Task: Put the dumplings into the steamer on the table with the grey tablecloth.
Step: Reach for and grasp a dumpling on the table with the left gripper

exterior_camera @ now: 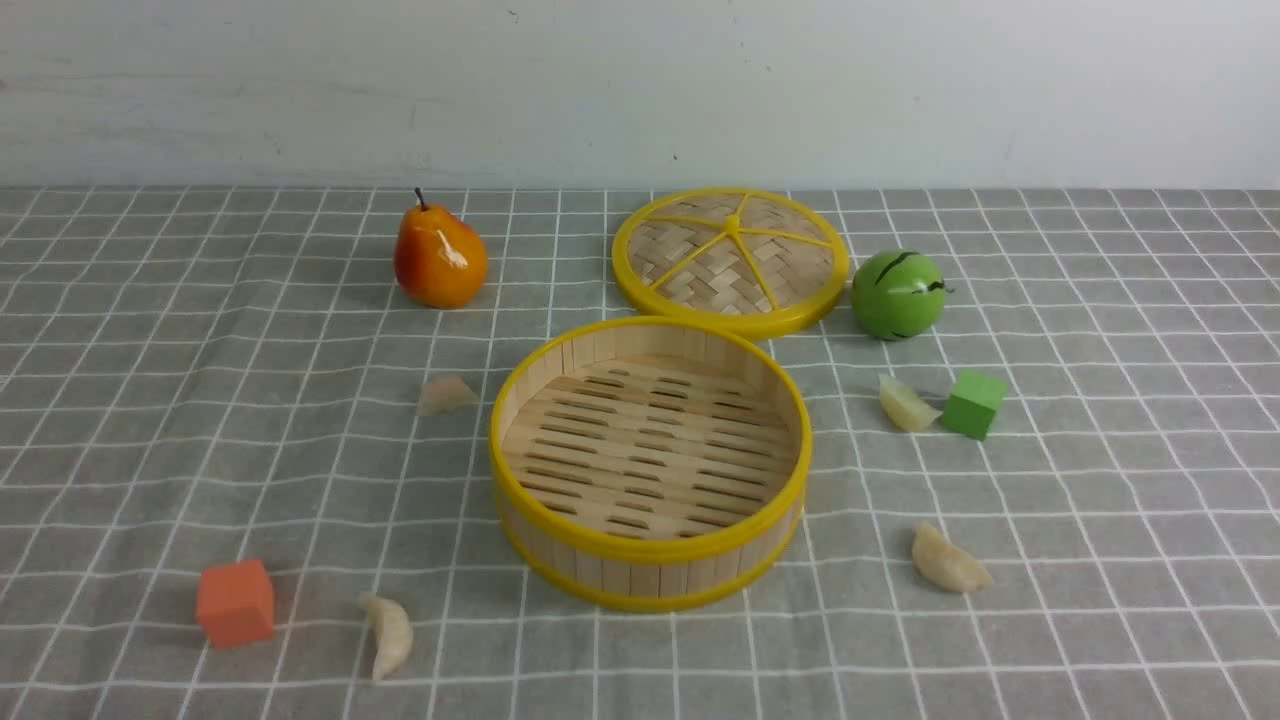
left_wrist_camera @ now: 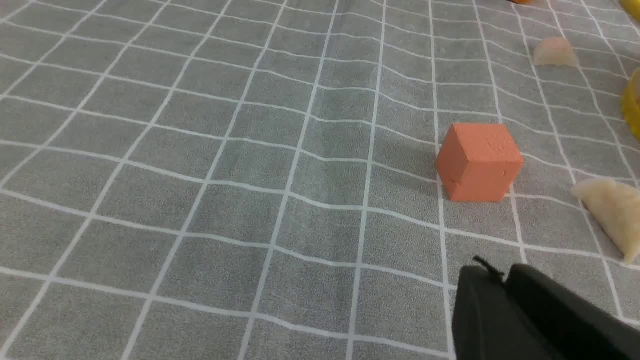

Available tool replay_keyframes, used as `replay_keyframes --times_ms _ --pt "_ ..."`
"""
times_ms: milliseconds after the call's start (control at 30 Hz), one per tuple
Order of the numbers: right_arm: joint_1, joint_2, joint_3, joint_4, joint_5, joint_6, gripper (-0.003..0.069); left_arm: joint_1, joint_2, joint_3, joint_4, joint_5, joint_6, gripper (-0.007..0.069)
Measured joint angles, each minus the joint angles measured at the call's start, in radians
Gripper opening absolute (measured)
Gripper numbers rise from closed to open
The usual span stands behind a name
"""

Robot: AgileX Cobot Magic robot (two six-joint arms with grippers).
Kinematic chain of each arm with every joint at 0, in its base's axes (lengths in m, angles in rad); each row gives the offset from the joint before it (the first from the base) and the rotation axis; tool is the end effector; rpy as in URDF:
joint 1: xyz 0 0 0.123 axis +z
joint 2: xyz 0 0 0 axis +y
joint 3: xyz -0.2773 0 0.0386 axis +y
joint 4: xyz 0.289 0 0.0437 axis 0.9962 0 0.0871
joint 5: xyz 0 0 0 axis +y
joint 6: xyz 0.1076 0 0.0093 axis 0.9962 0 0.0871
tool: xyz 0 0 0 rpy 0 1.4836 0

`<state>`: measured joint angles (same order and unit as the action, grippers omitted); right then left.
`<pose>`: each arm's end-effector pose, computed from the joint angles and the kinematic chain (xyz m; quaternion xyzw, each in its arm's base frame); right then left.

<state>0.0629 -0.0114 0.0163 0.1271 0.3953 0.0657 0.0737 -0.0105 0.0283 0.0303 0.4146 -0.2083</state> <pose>0.1136 0.0125 0.1677 0.0341 0.8070 0.0919 0.5824 0.1132 0.0097 0.1606 -0.1072 0.8109 -0.0257 0.5747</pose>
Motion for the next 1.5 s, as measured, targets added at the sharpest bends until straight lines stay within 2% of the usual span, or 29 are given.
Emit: replay_keyframes --times_ms 900,1133,1433,1500 --pt "0.0 0.0 0.0 0.004 -0.007 0.0 0.024 0.0 0.0 0.001 0.011 -0.014 0.0 0.0077" --pt "0.0 0.0 0.011 0.014 -0.122 0.0 0.024 0.0 0.0 0.003 0.011 -0.221 0.0 0.0083" --pt "0.0 0.0 0.011 0.037 -0.495 0.004 0.024 0.0 0.0 0.003 0.011 -0.713 -0.003 0.009" --pt "0.0 0.0 0.011 0.058 -0.564 0.02 0.024 0.0 0.0 0.003 0.01 -0.805 -0.034 0.0092"
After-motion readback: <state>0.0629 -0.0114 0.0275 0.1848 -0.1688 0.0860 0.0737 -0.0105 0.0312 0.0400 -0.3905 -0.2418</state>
